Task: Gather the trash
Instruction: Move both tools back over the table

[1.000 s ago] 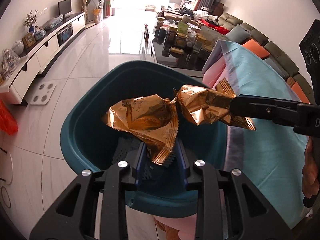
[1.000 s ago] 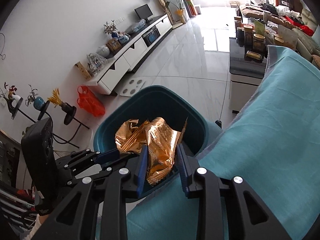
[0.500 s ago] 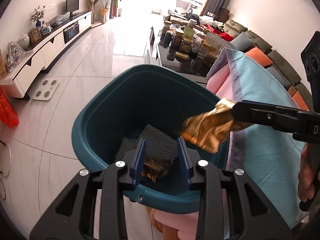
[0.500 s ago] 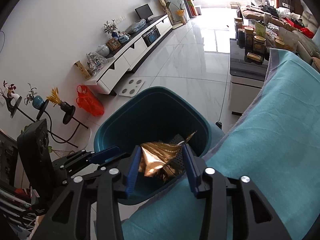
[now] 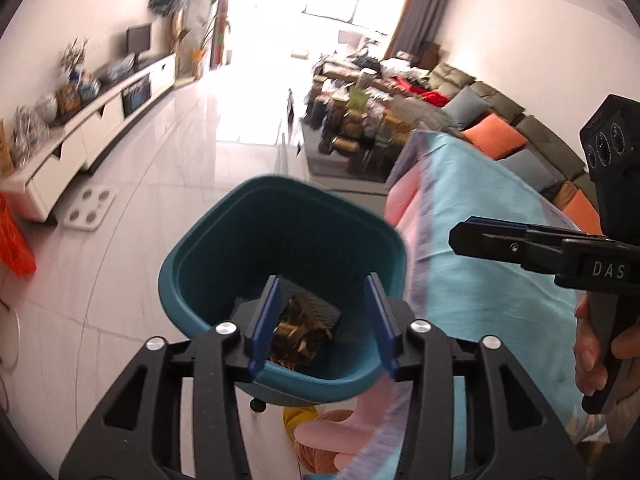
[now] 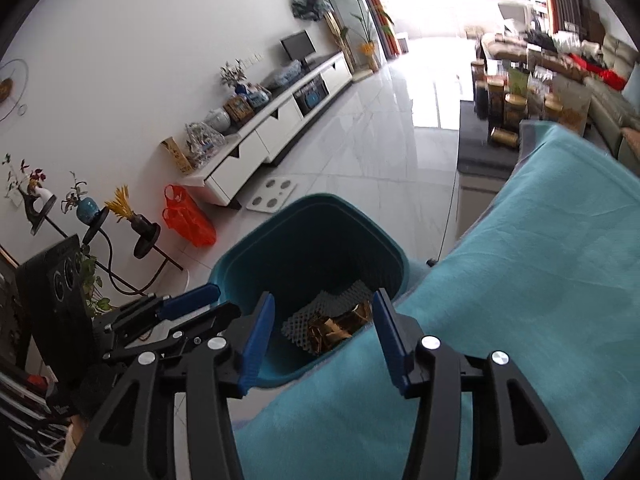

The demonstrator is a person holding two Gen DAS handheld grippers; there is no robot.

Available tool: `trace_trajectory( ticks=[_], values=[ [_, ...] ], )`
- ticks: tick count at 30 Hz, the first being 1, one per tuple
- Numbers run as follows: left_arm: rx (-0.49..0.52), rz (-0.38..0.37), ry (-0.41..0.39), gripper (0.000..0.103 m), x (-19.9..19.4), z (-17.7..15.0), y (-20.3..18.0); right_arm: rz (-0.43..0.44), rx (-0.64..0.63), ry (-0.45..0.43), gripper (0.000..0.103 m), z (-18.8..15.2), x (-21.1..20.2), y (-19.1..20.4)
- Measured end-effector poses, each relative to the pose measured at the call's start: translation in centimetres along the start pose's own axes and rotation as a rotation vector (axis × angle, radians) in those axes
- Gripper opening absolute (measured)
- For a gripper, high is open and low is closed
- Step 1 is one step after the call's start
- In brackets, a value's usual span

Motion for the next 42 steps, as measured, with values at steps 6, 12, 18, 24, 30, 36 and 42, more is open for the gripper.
trace_trajectory(
  ticks=[6, 12, 18, 24, 30, 36, 42],
  values=[
    [0.111, -0.112, -0.049, 0.052, -2.9, -0.1, -5.9, -0.022, -0.029, -0.104, 0.05, -1.6, -6.8, -0.6],
    [0.238, -0.285, -0.019, 0.055, -4.1, -2.3, -13.9, -0.094, 0.0, -0.207, 0.052, -4.4, -14.8, -3.9],
    [0.384, -0.479, 0.061, 0.056, -4.6, -6.3, -22.7, -0.215, 0.11, -0.29, 0.052, -8.4, -22.7, -9.1],
    [0.453, -0.654, 0.137, 0.056, -4.7, -9.8, -30.0, -0.327, 0.225, -0.358, 0.052, -12.3, -28.5, -13.2],
    [0.516, -0.77, 0.189, 0.056, -4.7, -11.8, -35.4, -0.423, 0.319, -0.388, 0.052, -16.8, -32.3, -16.3],
    [0.555, -0.825, 0.255, 0.054, -3.8, -13.6, -38.8, -0.46, 0.454, -0.413, 0.052, -21.1, -34.8, -20.0],
    [0.543, -0.871, 0.335, 0.053, -2.2, -14.7, -40.5, -0.463, 0.546, -0.391, 0.052, -24.0, -34.7, -22.2]
  ],
)
Point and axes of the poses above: each gripper's, at about its wrist camera, not at the fingertips, and x roughly the way its jaws point, y to its left, z to its top, the point moved 5 cm from there along x, roughly the way its jaws point, and after that the axes turned 5 degrees about -y, right-handed, at the moved point
